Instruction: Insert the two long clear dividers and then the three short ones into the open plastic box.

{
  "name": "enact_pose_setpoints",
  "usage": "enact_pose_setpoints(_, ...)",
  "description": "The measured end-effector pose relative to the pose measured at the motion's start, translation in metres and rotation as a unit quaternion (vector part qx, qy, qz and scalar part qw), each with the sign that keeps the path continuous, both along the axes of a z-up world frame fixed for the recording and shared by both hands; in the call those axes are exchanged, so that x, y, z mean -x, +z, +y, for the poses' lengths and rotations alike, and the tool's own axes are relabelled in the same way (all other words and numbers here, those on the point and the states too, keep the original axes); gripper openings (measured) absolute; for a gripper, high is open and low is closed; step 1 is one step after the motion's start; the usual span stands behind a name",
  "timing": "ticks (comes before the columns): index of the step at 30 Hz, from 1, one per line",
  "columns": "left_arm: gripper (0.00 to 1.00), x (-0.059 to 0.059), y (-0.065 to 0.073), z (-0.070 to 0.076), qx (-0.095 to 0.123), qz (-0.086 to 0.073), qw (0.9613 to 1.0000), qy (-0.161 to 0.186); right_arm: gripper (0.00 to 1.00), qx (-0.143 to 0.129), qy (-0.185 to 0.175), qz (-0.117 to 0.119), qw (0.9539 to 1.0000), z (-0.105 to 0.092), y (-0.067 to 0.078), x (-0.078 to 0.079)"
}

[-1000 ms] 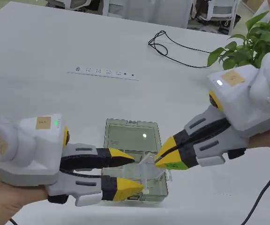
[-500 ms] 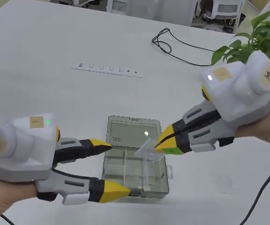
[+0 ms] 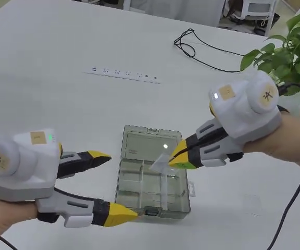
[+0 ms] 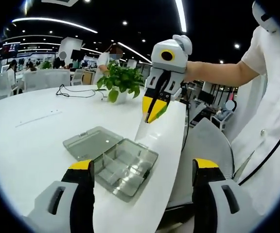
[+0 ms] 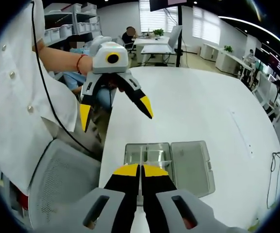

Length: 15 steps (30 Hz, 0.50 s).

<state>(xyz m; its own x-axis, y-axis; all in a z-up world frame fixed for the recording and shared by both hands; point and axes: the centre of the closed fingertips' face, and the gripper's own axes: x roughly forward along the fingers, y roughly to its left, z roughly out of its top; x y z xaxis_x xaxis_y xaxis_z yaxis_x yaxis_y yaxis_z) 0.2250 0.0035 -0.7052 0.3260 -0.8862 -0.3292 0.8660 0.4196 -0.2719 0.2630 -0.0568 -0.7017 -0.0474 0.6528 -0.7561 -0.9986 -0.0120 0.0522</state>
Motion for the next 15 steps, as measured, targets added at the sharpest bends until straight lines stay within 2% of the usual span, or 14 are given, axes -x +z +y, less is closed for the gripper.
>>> enact_pose_setpoints(15,0.96,-0.001,-0.007,0.006,-0.012,0.002,0.9998,0.015,0.02,0.004,-0.013,0.007,0.9999,0.001,-0.04,-0.009)
